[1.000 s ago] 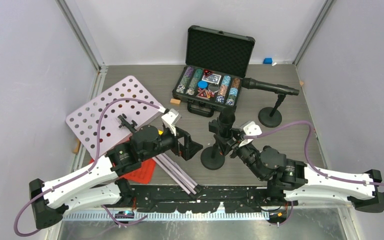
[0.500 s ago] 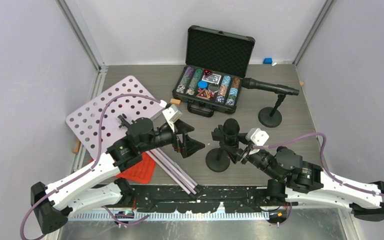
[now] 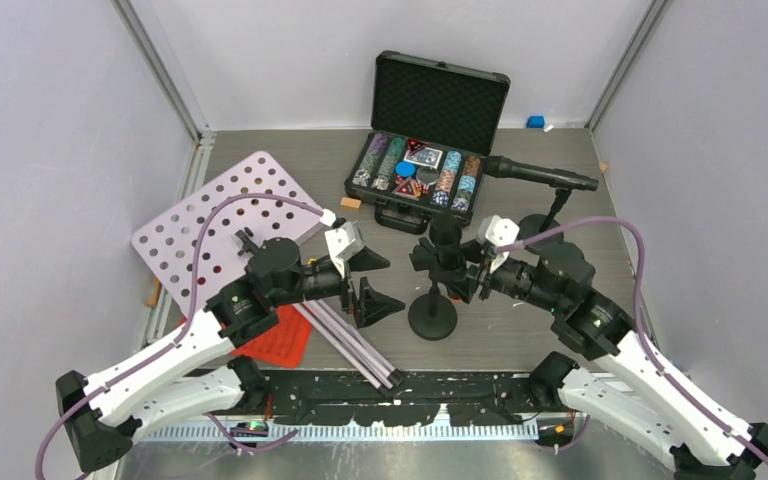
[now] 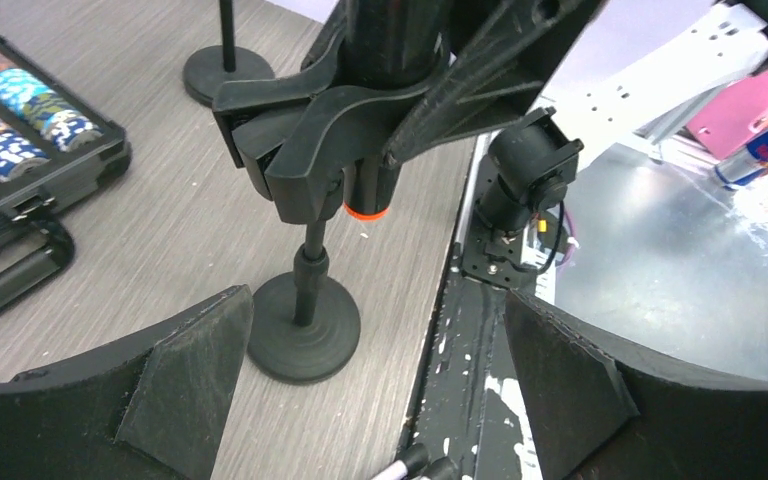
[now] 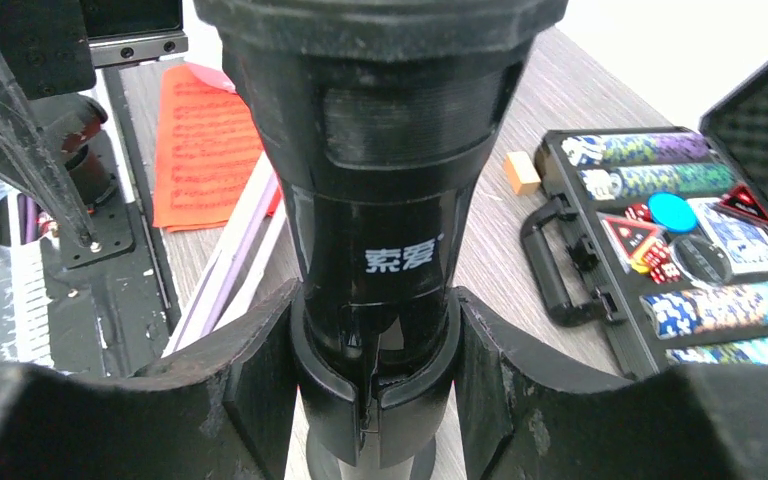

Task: Pack up the instrument practice props
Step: Remove the microphone from the microphone stand.

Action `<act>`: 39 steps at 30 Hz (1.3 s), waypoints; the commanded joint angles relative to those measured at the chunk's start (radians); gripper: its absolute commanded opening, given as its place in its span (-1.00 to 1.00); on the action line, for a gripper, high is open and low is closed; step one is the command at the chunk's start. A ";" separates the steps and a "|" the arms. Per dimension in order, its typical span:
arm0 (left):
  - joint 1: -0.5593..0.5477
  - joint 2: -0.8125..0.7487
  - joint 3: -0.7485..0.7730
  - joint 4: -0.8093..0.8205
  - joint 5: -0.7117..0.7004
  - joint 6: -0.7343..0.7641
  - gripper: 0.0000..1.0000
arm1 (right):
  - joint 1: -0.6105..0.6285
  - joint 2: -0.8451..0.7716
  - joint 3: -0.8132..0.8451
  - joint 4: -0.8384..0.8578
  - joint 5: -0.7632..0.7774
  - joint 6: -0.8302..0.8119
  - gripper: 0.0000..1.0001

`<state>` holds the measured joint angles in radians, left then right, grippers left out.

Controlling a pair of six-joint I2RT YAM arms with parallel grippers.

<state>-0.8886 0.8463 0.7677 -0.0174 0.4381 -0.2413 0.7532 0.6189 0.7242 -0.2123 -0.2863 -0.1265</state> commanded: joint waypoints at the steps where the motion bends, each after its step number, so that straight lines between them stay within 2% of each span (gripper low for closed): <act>1: 0.005 -0.067 0.053 -0.091 -0.077 0.071 0.99 | -0.138 0.111 0.030 0.064 -0.371 0.031 -1.00; 5: 0.007 -0.098 0.079 -0.159 -0.125 0.101 0.99 | -0.215 0.213 0.036 0.273 -0.489 0.109 -1.00; 12: 0.011 -0.142 0.087 -0.196 -0.167 0.102 0.99 | -0.219 0.345 0.198 0.234 -0.606 0.014 -1.00; 16: 0.012 -0.165 0.085 -0.207 -0.185 0.102 0.99 | -0.219 0.354 0.213 0.271 -0.621 0.032 -1.00; 24: 0.012 -0.184 0.081 -0.211 -0.201 0.090 0.99 | -0.219 0.385 0.131 0.633 -0.606 0.245 -0.99; 34: 0.012 -0.186 0.068 -0.205 -0.202 0.082 0.99 | -0.221 0.435 0.111 0.616 -0.590 0.030 -0.99; 37: 0.012 -0.189 0.065 -0.203 -0.202 0.082 0.99 | -0.221 0.411 0.069 0.583 -0.581 -0.030 -0.98; 39: 0.012 -0.191 0.059 -0.200 -0.203 0.082 0.99 | -0.221 0.377 0.030 0.567 -0.553 -0.041 -0.90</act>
<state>-0.8814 0.6689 0.8188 -0.2329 0.2352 -0.1532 0.5343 1.0634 0.7925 0.2691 -0.8703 -0.0853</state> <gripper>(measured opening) 0.996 0.557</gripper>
